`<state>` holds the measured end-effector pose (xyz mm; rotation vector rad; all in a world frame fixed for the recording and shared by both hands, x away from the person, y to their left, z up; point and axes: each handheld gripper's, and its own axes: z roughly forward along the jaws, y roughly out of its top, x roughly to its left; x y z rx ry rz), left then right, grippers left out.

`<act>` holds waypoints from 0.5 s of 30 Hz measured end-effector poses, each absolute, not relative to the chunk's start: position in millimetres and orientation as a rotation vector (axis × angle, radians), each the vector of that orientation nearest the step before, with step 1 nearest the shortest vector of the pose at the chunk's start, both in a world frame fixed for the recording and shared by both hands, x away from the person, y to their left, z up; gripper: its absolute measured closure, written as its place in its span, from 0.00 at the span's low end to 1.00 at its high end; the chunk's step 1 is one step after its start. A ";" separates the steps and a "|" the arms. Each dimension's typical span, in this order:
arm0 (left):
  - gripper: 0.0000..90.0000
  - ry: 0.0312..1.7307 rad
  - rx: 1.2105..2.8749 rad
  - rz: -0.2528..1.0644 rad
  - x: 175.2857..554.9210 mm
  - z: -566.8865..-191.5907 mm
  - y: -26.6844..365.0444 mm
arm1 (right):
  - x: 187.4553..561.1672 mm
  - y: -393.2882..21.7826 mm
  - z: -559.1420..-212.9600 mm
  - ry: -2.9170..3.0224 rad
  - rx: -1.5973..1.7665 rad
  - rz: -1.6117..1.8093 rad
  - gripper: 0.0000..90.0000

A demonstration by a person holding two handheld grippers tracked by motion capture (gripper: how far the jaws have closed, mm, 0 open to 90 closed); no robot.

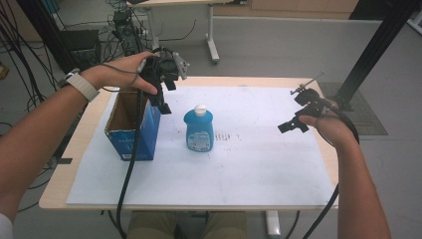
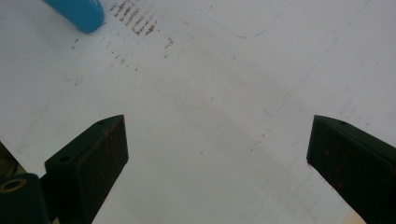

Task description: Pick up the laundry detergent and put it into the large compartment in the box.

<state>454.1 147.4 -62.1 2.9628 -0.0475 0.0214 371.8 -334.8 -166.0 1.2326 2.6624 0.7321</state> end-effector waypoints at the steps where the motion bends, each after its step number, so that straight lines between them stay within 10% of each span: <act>1: 0.09 -0.048 2.963 0.021 454.1 -62.1 147.4 | 371.8 -334.8 -166.3 2.663 1.235 0.731 0.06; 15: 0.07 -0.140 2.987 0.028 460.4 -57.9 120.9 | 374.3 -336.4 -169.4 2.665 1.250 0.732 0.06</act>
